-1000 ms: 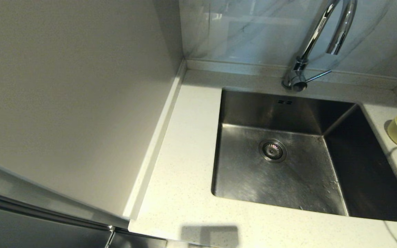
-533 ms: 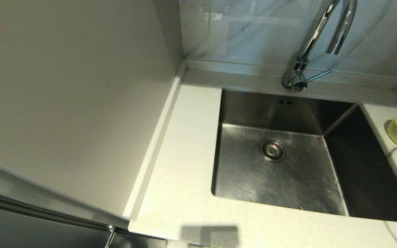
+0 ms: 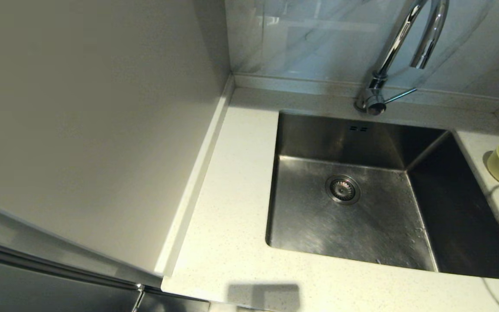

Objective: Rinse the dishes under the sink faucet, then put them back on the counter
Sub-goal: Put the chopsticks back to the table from the sink

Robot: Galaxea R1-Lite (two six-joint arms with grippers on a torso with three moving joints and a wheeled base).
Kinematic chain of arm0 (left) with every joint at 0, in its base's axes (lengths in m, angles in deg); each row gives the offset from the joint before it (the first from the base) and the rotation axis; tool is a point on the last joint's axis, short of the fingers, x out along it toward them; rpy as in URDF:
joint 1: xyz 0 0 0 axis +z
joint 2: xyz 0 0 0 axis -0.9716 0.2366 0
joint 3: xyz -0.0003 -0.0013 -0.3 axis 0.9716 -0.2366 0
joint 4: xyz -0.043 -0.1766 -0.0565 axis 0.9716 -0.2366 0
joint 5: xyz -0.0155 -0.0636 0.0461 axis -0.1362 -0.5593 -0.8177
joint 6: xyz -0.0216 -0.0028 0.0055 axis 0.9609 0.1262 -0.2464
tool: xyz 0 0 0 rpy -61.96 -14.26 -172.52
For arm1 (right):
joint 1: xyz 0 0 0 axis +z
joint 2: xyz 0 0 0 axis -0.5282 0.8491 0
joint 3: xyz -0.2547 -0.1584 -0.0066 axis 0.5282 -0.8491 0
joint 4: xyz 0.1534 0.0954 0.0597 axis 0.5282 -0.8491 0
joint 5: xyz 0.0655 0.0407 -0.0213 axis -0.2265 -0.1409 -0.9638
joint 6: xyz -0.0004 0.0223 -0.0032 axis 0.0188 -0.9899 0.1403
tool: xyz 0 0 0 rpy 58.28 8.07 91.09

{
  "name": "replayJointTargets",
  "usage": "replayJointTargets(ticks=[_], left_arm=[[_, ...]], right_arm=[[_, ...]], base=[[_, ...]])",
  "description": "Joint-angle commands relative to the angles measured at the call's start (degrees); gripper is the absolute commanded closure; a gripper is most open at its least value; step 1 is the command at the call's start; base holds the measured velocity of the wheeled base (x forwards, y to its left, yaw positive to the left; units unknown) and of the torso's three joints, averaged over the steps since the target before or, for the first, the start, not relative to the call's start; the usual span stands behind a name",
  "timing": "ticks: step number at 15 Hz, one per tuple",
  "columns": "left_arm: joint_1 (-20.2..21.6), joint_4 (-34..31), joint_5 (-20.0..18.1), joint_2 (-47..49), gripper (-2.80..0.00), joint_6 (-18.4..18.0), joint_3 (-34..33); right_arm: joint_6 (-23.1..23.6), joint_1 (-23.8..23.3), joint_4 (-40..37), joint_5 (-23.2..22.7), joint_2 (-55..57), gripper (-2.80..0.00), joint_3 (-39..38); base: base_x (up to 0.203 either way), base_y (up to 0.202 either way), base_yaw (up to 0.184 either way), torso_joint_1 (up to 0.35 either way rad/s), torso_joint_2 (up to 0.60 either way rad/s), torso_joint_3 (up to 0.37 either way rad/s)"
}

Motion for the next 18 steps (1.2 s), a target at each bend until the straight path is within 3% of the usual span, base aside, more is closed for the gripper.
replayJointTargets(ticks=[1,4,6,7,9,11,12,15,18], left_arm=[[0.0,0.0,0.0,-0.2,0.00,0.1,0.0],[0.0,0.0,0.0,-0.2,0.00,0.1,0.0],[0.0,0.0,0.0,-0.2,0.00,0.1,0.0],[0.0,0.0,0.0,-0.2,0.00,0.1,0.0],[0.0,0.0,0.0,-0.2,0.00,0.1,0.0],[0.0,0.0,0.0,-0.2,0.00,0.1,0.0],[0.0,0.0,0.0,-0.2,0.00,0.1,0.0],[0.0,0.0,0.0,-0.2,0.00,0.1,0.0],[0.0,-0.1,0.0,-0.2,0.00,0.1,0.0]], right_arm=[[0.2,0.1,-0.2,-0.3,-0.7,-2.80,0.3],[-0.3,0.0,-0.2,-1.8,-2.8,-2.80,1.6],[-4.8,-0.1,1.7,-5.0,-5.6,-2.80,1.2],[-8.6,-0.1,4.6,-6.3,-7.1,0.00,0.3],[-11.3,-0.1,8.9,-6.8,-9.7,0.00,-0.4],[-12.2,0.5,9.3,-6.8,-12.3,0.00,-0.3],[-14.8,1.9,9.5,-6.8,-13.9,0.00,-0.6],[-25.7,9.2,10.0,-4.4,-19.1,0.00,-2.3],[-29.1,16.4,15.2,1.8,-24.5,0.00,-11.1]], base=[[0.000,0.000,0.000,0.000,0.00,0.000],[0.000,0.000,0.000,0.000,0.00,0.000],[0.000,0.000,0.000,0.000,0.00,0.000],[0.000,0.000,0.000,0.000,0.00,0.000],[0.000,0.000,0.000,0.000,0.00,0.000],[0.000,0.000,0.000,0.000,0.00,0.000],[0.000,0.000,0.000,0.000,0.00,0.000],[0.000,0.000,0.000,0.000,0.00,0.000],[0.000,0.000,0.000,0.000,0.00,0.000]])
